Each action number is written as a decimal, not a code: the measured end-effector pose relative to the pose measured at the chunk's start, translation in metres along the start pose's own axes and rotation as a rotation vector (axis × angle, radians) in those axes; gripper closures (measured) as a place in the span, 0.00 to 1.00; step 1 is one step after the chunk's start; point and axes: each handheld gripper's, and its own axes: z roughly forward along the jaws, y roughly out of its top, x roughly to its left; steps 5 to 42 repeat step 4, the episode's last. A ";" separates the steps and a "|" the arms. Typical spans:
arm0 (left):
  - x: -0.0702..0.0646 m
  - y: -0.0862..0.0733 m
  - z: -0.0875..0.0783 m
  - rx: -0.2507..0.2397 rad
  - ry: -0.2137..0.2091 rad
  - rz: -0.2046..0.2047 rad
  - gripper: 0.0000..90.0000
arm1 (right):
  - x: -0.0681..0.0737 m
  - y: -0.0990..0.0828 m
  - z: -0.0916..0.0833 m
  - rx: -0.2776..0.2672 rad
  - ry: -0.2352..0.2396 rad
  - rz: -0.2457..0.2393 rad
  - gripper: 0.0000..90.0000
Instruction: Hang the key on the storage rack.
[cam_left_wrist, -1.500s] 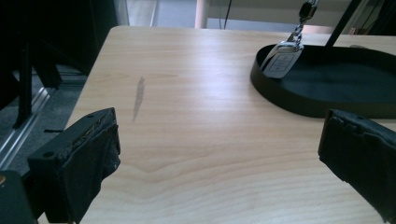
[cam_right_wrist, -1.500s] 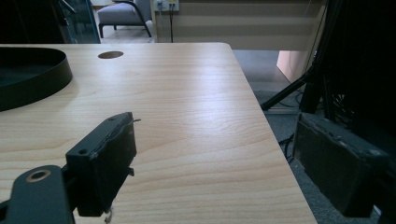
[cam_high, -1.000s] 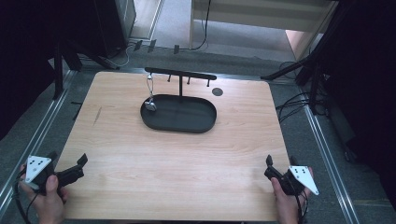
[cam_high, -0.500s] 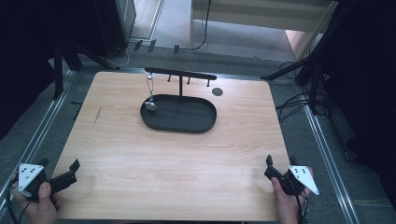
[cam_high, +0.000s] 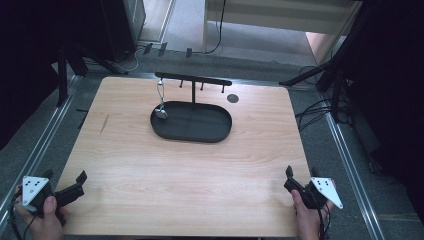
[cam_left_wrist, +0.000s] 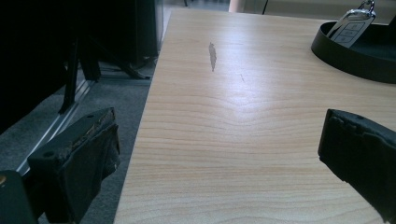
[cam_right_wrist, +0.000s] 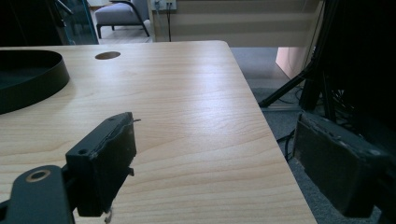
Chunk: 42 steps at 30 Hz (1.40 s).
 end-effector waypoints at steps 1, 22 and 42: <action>-0.001 0.000 0.001 0.003 0.005 0.000 0.00 | 0.000 0.000 0.000 -0.001 0.001 0.000 0.15; -0.002 0.001 0.002 0.024 0.000 0.005 0.00 | 0.000 0.000 0.000 0.000 0.003 -0.001 0.15; -0.002 0.001 0.002 0.024 0.000 0.005 0.00 | 0.000 0.000 0.000 0.000 0.003 -0.001 0.15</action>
